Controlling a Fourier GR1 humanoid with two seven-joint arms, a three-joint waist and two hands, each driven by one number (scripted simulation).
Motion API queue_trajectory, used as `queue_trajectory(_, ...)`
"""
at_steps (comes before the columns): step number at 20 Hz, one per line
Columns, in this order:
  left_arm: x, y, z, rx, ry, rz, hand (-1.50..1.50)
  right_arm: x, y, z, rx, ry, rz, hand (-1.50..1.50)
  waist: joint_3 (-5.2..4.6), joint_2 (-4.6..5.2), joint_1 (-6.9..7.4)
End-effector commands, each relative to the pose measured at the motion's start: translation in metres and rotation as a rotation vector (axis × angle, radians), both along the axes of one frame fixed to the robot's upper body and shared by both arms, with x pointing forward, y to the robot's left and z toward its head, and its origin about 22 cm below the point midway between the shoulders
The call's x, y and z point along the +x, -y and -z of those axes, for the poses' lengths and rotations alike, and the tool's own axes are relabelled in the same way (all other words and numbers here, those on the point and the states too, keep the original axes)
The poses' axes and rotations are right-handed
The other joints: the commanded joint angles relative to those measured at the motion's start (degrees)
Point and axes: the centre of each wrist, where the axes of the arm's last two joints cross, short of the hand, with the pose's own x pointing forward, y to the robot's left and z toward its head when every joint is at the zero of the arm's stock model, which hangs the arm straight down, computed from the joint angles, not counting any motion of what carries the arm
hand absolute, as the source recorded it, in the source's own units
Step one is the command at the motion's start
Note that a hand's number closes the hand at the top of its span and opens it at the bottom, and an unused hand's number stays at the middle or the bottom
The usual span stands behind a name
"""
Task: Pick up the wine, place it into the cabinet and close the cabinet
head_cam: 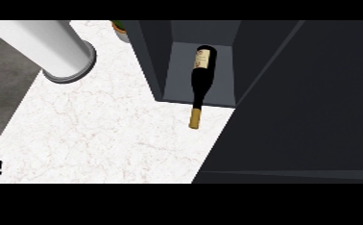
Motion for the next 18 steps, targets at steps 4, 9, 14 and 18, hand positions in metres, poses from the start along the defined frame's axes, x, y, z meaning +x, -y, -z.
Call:
queue_trajectory(4, 0.004, 0.0, -0.001, 0.006, 0.01, 0.012, 1.5, 0.015, -0.038, 0.003, 0.102, -0.075, 0.08, 1.5, -0.03, 0.55, 0.83)
queue_trajectory(9, 0.002, 0.003, 0.001, -0.016, -0.008, 0.04, 1.5, 0.025, -0.032, 0.0, 0.092, -0.047, 0.122, 1.5, -0.21, 1.09, 1.77)
queue_trajectory(14, 0.007, 0.004, -0.005, -0.018, 0.013, 0.068, 1.5, 0.041, -0.028, 0.0, 0.067, -0.049, 0.17, 1.5, -0.19, 1.56, 2.72)
queue_trajectory(18, 0.011, 0.005, -0.008, 0.0, 0.023, 0.094, 1.5, 0.066, -0.032, -0.012, 0.054, 0.003, 0.212, 1.5, -0.22, 1.65, 4.48)
